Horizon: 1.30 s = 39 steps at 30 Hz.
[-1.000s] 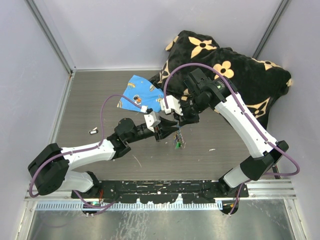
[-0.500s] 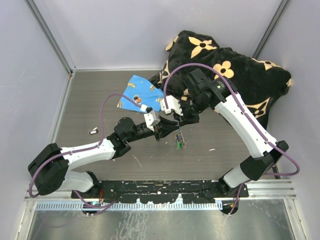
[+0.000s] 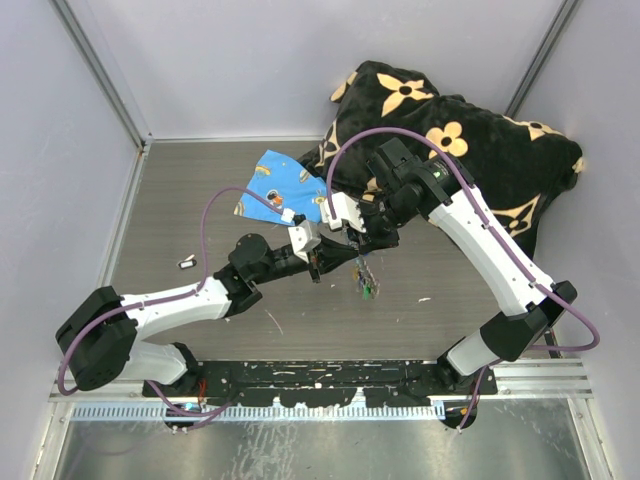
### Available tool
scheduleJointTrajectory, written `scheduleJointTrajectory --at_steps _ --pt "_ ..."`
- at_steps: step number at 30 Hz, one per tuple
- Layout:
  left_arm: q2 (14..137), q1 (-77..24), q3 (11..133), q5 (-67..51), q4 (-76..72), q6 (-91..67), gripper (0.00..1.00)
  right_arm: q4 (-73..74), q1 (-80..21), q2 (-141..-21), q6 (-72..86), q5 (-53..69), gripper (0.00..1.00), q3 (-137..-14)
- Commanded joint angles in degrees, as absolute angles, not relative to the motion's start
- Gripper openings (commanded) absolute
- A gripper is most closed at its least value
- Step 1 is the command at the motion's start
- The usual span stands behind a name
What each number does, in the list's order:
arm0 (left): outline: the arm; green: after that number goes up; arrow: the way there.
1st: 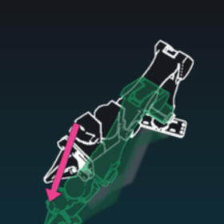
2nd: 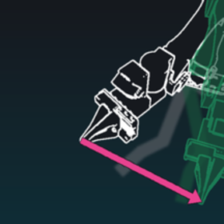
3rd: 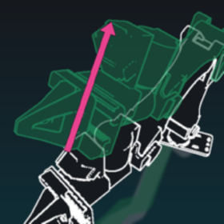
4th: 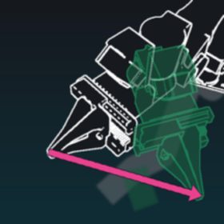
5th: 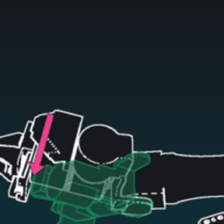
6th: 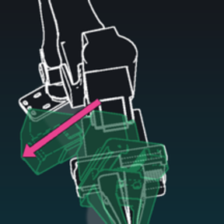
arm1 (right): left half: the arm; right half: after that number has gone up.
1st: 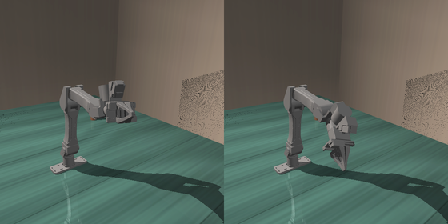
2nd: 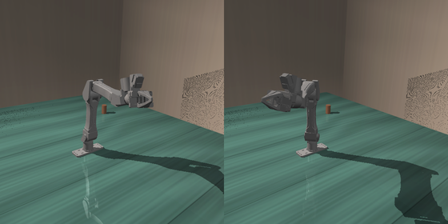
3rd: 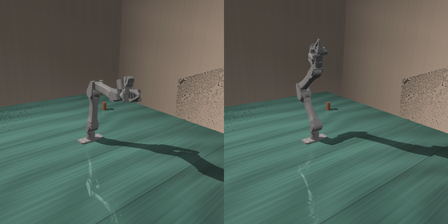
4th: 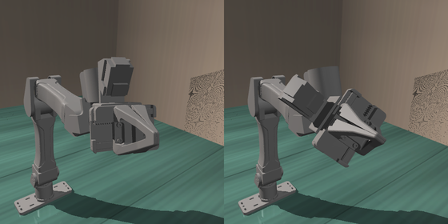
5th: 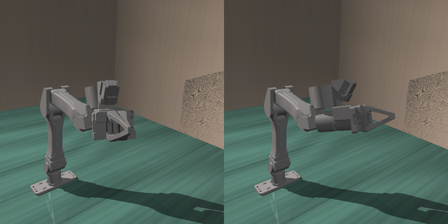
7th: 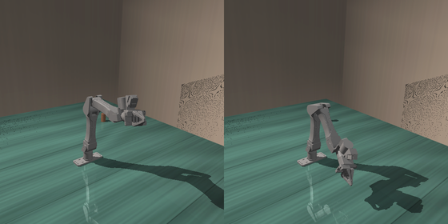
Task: Remove the keys from the keyring
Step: Remove the key from the keyring.
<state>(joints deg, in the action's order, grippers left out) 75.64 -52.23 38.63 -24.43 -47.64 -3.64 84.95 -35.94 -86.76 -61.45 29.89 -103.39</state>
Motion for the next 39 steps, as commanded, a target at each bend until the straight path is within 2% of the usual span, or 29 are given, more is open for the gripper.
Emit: scheduleJointTrajectory --at_steps 1,10,14,20,28,39 --pt "74.2 -52.4 41.2 -25.5 -51.3 -3.5 0.0 83.4 -36.6 -85.9 -61.1 33.4 0.1 -104.5" --pt "70.5 -52.4 37.8 -22.9 -56.5 -6.2 0.0 83.4 -29.6 -85.0 -62.5 42.9 0.4 -105.6" --pt "69.4 -52.4 36.4 -22.3 -59.0 -7.1 0.0 83.4 -25.6 -84.3 -63.8 48.5 0.49 -105.2" --pt "68.4 -52.4 35.4 -22.1 -61.8 -8.3 0.0 81.9 -22.9 -83.2 -64.3 56.2 0.51 -101.4" --pt "69.8 -52.4 34.4 -20.4 -69.6 -13.4 0.0 80.9 -22.9 -81.6 -64.4 64.4 0.5 -98.6" --pt "71.2 -52.4 33.9 -18.7 -74.6 -17.9 0.0 78.6 -22.9 -80.8 -61.3 61.4 0.47 -99.1"
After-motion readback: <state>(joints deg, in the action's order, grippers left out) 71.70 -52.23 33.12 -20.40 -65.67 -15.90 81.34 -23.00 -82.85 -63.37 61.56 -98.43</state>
